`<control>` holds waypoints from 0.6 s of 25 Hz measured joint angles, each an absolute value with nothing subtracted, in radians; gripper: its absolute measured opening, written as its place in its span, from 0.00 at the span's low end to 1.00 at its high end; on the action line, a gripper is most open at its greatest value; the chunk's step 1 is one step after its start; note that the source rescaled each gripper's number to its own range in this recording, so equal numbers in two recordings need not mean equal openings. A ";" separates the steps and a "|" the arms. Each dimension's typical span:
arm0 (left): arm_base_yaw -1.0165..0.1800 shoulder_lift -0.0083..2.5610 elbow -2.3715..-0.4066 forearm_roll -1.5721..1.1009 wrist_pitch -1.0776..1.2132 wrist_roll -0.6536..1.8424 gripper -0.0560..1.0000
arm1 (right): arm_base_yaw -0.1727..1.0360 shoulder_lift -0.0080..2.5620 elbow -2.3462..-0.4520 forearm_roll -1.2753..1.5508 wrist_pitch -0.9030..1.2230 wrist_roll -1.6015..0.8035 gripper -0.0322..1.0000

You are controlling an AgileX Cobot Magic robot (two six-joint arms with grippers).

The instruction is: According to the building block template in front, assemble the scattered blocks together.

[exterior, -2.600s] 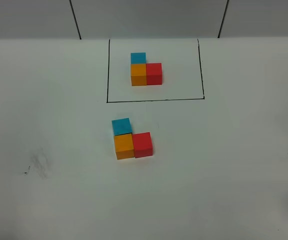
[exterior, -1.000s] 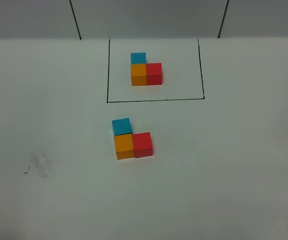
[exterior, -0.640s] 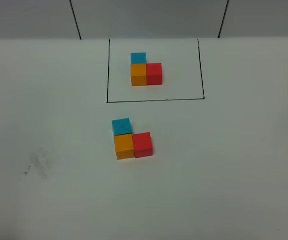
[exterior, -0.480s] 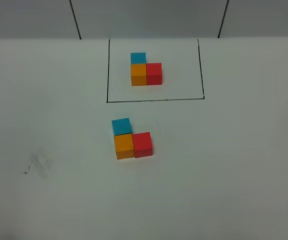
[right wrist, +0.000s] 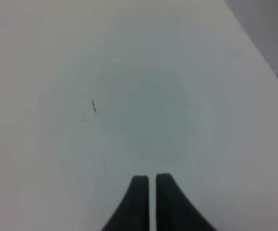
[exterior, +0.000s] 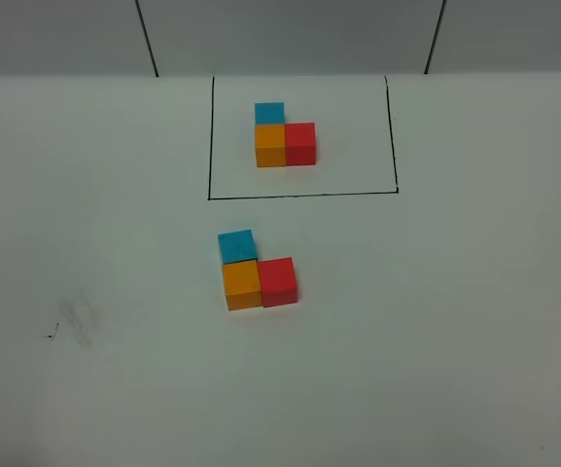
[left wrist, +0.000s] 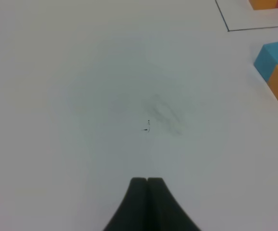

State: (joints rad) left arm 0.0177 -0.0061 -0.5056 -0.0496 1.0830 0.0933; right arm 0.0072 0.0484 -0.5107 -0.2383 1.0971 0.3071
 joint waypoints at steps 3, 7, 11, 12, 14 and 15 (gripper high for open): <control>0.018 -0.006 -0.506 -0.050 1.083 0.093 0.05 | 0.007 -0.001 -0.510 -0.238 1.097 0.307 0.03; 0.018 -0.006 -0.506 -0.050 1.083 0.093 0.05 | 0.007 -0.004 -0.510 -0.238 1.097 0.307 0.03; 0.018 -0.006 -0.506 -0.050 1.083 0.093 0.05 | 0.007 -0.005 -0.510 -0.237 1.097 0.307 0.03; 0.018 -0.006 -0.506 -0.050 1.083 0.093 0.05 | 0.007 -0.006 -0.510 -0.236 1.097 0.307 0.03; 0.018 -0.006 -0.506 -0.050 1.083 0.093 0.05 | 0.007 -0.008 -0.510 -0.236 1.097 0.307 0.03; 0.018 -0.006 -0.506 -0.050 1.083 0.093 0.05 | 0.007 -0.008 -0.510 -0.236 1.097 0.307 0.03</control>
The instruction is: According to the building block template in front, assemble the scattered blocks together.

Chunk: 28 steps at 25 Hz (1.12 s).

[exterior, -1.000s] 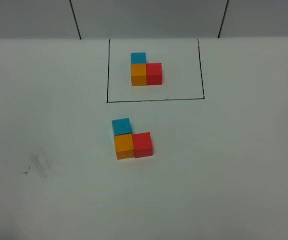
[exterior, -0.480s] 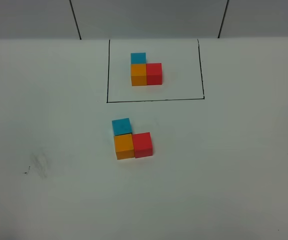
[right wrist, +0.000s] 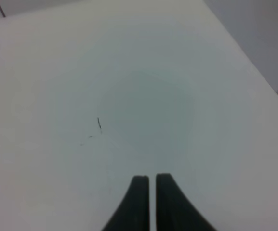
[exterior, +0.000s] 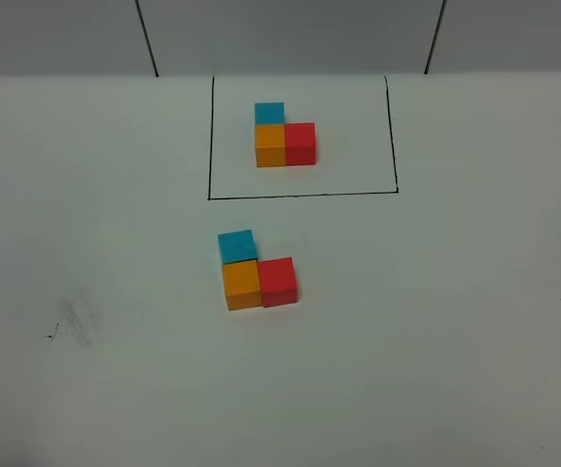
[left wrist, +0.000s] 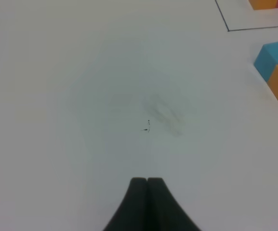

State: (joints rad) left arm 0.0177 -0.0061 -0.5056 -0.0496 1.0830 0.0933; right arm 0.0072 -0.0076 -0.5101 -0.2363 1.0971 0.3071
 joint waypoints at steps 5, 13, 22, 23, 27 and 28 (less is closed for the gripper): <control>0.018 -0.006 -0.506 -0.050 1.083 0.093 0.05 | 0.007 -0.008 -0.510 -0.237 1.093 0.245 0.03; 0.018 -0.006 -0.506 -0.050 1.083 0.093 0.05 | 0.007 -0.008 -0.510 -0.237 1.094 0.210 0.03; 0.018 -0.006 -0.506 -0.050 1.083 0.093 0.05 | 0.007 -0.008 -0.510 -0.237 1.091 0.207 0.03; 0.018 -0.006 -0.506 -0.050 1.083 0.093 0.05 | 0.007 -0.008 -0.510 -0.237 1.091 0.207 0.03; 0.018 -0.006 -0.506 -0.050 1.083 0.093 0.05 | 0.007 -0.008 -0.510 -0.237 1.091 0.207 0.03; 0.018 -0.006 -0.506 -0.050 1.083 0.093 0.05 | 0.007 -0.008 -0.510 -0.237 1.091 0.207 0.03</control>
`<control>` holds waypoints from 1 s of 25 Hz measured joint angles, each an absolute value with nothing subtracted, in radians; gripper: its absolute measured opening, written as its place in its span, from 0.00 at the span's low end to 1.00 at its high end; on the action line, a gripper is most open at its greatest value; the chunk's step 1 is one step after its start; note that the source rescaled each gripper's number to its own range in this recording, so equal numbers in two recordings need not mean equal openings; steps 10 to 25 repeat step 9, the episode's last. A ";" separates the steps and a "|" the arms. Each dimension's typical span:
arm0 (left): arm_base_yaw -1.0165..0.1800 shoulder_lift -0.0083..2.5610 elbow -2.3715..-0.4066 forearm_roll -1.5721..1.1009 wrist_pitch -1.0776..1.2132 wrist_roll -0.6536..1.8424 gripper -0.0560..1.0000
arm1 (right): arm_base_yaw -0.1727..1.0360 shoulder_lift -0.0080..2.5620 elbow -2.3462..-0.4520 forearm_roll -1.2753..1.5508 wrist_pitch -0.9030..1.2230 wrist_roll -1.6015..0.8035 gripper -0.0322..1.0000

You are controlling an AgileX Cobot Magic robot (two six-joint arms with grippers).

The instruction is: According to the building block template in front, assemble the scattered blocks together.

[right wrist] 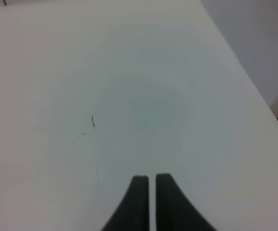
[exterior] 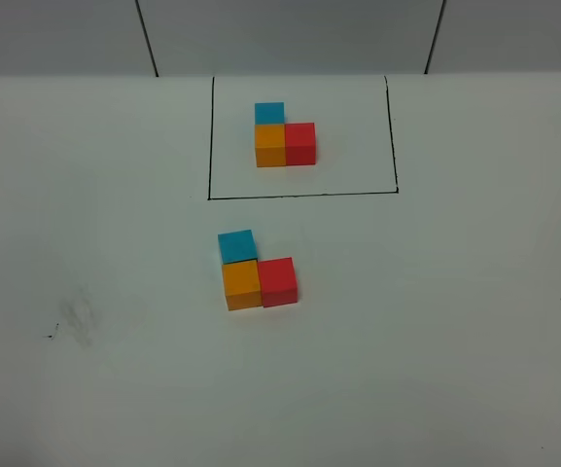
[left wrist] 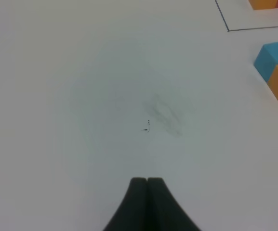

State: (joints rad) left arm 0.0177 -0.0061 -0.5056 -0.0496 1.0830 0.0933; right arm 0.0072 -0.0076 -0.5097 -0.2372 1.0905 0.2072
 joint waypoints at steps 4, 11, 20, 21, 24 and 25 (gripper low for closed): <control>0.018 -0.006 -0.506 -0.050 1.083 0.093 0.05 | 0.007 -0.008 -0.508 -0.237 1.091 0.207 0.03; 0.018 -0.006 -0.506 -0.050 1.083 0.093 0.05 | 0.006 -0.008 -0.508 -0.237 1.090 0.207 0.03; 0.018 -0.006 -0.506 -0.050 1.083 0.093 0.05 | 0.006 -0.008 -0.508 -0.237 1.090 0.207 0.03; 0.018 -0.006 -0.506 -0.050 1.083 0.093 0.05 | 0.006 -0.008 -0.508 -0.237 1.090 0.207 0.03; 0.018 -0.006 -0.506 -0.050 1.083 0.093 0.05 | 0.006 -0.008 -0.508 -0.237 1.090 0.207 0.03; 0.018 -0.006 -0.506 -0.050 1.083 0.093 0.05 | 0.006 -0.008 -0.508 -0.237 1.090 0.207 0.03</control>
